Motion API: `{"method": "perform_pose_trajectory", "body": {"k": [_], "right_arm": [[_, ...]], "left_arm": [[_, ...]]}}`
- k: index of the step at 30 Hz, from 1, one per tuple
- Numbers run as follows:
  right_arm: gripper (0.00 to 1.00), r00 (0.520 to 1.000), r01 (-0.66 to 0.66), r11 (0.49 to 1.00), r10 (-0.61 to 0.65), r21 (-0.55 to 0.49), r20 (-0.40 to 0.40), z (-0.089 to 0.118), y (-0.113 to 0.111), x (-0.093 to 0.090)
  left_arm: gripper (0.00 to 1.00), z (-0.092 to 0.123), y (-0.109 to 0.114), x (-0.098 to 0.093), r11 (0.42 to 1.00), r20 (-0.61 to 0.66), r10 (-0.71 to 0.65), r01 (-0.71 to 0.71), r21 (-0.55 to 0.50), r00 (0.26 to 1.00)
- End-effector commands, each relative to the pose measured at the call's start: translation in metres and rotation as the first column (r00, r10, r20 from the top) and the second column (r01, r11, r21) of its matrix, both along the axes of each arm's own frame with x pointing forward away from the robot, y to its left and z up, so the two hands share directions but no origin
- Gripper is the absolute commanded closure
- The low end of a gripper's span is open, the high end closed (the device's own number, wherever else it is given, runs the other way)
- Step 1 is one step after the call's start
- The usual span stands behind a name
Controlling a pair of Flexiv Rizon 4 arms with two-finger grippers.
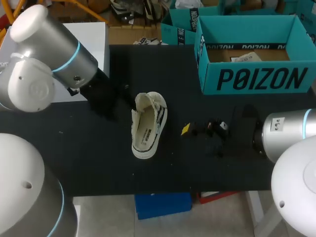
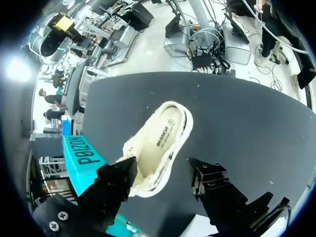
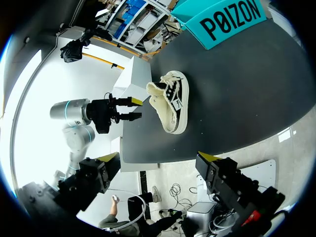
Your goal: Take the shoe out of the shoebox, open the shoe tongue, remove and reinsert the insole, then place the shoe into the shoebox
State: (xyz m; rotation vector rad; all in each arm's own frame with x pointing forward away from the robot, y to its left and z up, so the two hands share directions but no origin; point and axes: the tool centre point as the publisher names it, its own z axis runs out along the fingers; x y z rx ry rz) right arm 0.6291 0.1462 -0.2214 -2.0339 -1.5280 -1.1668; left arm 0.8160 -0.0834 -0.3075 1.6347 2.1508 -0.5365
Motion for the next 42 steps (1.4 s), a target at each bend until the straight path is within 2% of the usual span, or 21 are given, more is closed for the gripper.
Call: {"method": "perform_pose_trajectory", "body": {"k": [1, 5, 12, 23, 33, 42], "right_arm": [[0.00, 0.997, -0.048, 0.981, 0.037, 0.190, 0.060, -0.005, -0.005, -0.001], [0.00, 0.997, -0.048, 0.981, 0.037, 0.190, 0.060, -0.005, -0.005, -0.001], [0.00, 0.997, -0.048, 0.981, 0.037, 0.190, 0.060, -0.005, -0.005, -0.001], [0.00, 0.997, -0.048, 0.981, 0.037, 0.190, 0.060, -0.005, -0.005, -0.001], [0.00, 0.997, -0.048, 0.981, 0.037, 0.190, 0.060, -0.005, -0.005, -0.001], [0.00, 0.997, -0.048, 0.981, 0.037, 0.190, 0.060, -0.005, -0.005, -0.001]], "left_arm": [[1.00, -0.003, 0.006, 0.009, 0.990, 0.013, 0.036, -0.033, -0.140, 0.999], [1.00, -0.005, 0.006, 0.025, 0.975, -0.010, 0.095, -0.095, -0.200, 0.995], [1.00, -0.004, -0.007, 0.051, 0.956, -0.034, 0.151, -0.155, -0.251, 0.988], [1.00, -0.007, -0.028, 0.088, 0.956, -0.014, 0.181, -0.179, -0.234, 0.983], [1.00, -0.025, -0.045, 0.105, 0.962, -0.024, 0.179, -0.180, -0.206, 0.984], [1.00, -0.024, -0.056, 0.098, 0.963, -0.036, 0.144, -0.148, -0.225, 0.989]]}}
